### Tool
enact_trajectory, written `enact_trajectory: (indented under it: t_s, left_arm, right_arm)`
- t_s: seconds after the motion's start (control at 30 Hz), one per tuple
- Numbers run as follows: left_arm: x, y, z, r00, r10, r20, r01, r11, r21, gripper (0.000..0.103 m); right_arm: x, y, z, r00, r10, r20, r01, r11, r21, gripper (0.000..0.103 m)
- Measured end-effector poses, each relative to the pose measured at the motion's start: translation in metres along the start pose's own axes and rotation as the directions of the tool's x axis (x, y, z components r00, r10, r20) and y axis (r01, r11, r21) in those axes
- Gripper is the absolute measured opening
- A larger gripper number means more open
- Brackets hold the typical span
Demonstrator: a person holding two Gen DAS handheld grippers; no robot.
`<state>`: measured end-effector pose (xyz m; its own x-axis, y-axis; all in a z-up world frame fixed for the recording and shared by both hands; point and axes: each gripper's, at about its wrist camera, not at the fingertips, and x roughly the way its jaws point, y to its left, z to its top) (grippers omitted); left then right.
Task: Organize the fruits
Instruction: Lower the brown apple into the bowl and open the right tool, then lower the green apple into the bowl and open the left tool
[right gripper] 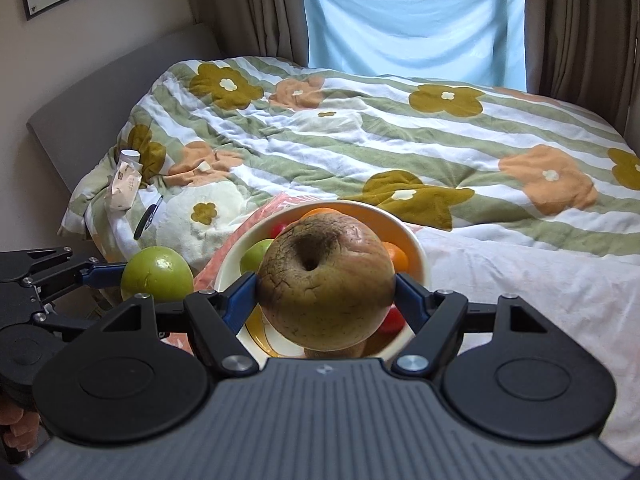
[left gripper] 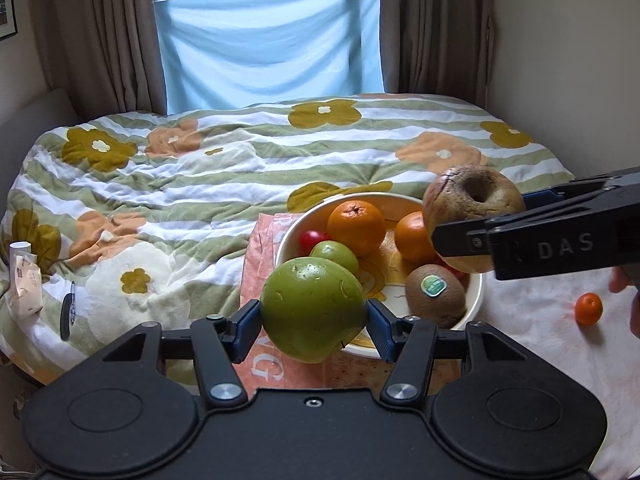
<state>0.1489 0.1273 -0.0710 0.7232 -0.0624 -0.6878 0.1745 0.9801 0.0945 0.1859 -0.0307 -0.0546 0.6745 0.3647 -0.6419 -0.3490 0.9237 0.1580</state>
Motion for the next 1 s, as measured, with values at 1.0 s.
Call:
enact_trajectory:
  t_s: [1.0]
  left_arm:
    - [0.019,0.007,-0.002,0.997,-0.073,-0.036,0.074,0.997,0.029,0.061]
  right_arm:
    - [0.043,0.005,0.013,0.993,-0.031,0.114,0.040,0.996,-0.079,0.101]
